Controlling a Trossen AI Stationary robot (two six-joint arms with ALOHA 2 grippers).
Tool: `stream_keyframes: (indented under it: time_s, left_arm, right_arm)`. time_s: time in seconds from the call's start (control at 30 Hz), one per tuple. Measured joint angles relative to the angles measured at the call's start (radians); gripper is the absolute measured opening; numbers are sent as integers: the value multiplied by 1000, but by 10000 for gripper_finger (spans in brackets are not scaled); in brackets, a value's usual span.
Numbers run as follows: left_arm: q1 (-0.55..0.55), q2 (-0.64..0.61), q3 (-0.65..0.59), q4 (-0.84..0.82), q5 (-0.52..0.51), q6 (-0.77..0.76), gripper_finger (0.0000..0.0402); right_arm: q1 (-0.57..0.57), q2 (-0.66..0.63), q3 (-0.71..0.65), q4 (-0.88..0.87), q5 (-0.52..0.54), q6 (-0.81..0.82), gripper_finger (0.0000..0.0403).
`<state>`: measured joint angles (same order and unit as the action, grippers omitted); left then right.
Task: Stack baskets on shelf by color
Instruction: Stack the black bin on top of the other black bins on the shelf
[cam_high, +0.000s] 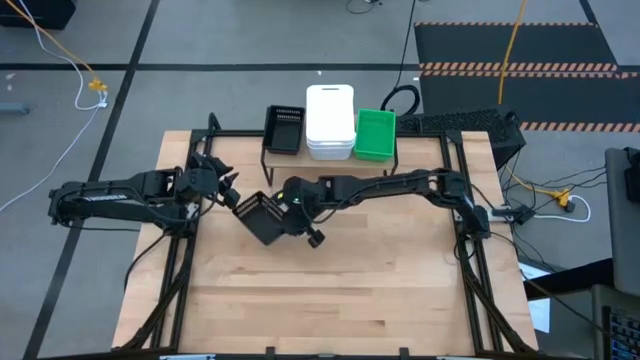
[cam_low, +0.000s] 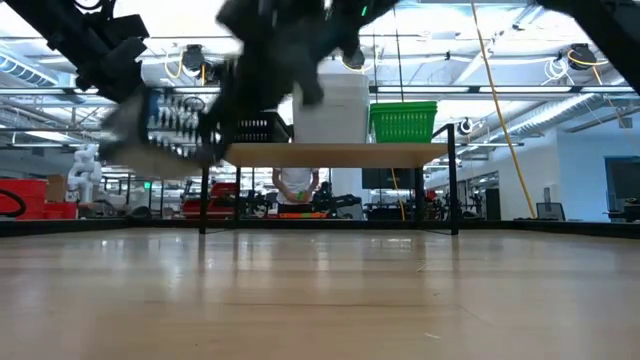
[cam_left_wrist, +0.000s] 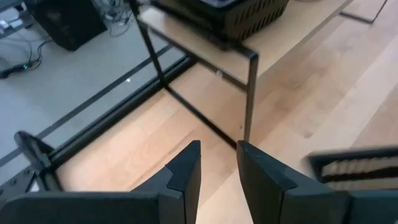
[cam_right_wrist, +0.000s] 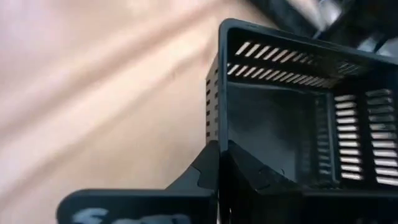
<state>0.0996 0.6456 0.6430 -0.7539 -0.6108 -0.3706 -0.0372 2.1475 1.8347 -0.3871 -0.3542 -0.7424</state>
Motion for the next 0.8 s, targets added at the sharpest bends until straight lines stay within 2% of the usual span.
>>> stream_keyframes:
  time_s: [0.23, 0.37, 0.43, 0.5, 0.67, 0.8]
  left_arm:
    - [0, 0, 0, -58, -1, -62, 106]
    - [1, -2, 2, -35, -22, -69, 106]
    - [2, -2, 2, -19, -43, -65, 106]
    - [0, -1, -2, -15, -20, -42, 106]
    - [4, -1, -2, 17, -24, -15, 106]
    - [23, 0, -2, 18, -25, -15, 106]
  right_arm:
    - [5, -200, 0, 0, 5, 154, 3]
    - [0, -285, 3, 67, 205, 186, 3]
    - [0, -300, 56, 111, 305, 198, 2]
    - [-9, -307, 129, 138, 399, 207, 2]
    - [-18, -292, 283, 138, 459, 175, 1]
    - [-55, -234, 332, 122, 445, 197, 1]
